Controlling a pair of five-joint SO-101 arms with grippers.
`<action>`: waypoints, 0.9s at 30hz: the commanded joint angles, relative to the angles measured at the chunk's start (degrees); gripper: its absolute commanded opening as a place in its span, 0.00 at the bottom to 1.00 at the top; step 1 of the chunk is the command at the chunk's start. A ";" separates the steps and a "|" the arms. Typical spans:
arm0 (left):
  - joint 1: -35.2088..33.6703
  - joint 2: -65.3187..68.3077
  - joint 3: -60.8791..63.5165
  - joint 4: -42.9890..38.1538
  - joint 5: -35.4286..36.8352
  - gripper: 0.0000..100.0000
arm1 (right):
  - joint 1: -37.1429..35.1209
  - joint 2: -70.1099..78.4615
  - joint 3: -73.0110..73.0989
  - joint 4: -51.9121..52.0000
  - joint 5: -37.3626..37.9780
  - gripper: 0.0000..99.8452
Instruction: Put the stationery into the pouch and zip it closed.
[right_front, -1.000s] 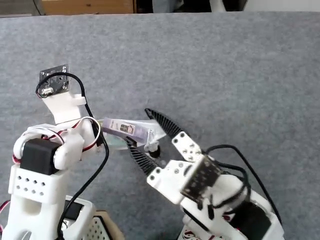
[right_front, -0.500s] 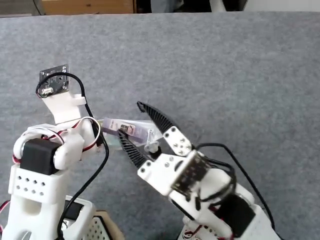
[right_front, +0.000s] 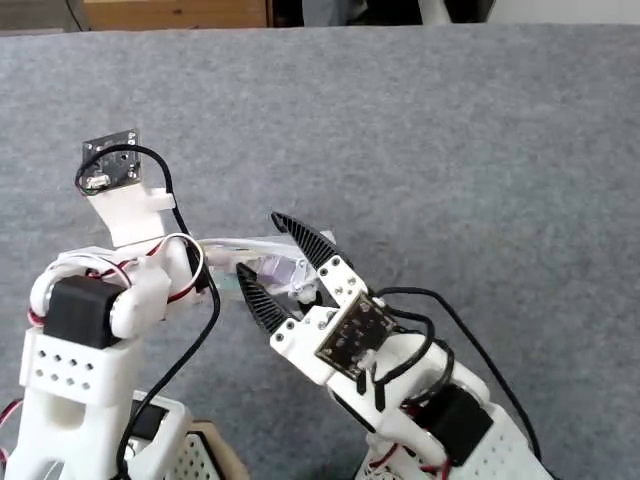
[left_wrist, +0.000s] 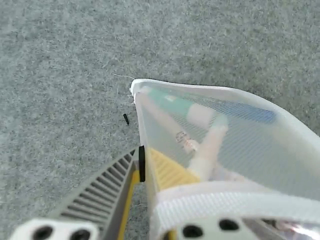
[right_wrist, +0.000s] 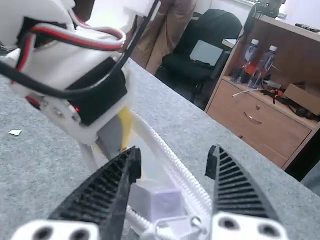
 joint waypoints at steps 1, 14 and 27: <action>-0.84 1.49 -0.92 -0.18 -0.35 0.03 | 1.58 0.66 1.54 5.10 0.44 0.22; -0.84 1.49 -0.84 -0.44 -0.35 0.03 | 4.31 0.40 -16.22 11.16 0.44 0.22; -0.84 1.49 -0.92 -0.26 -0.35 0.03 | 5.10 0.84 -9.01 11.87 0.35 0.22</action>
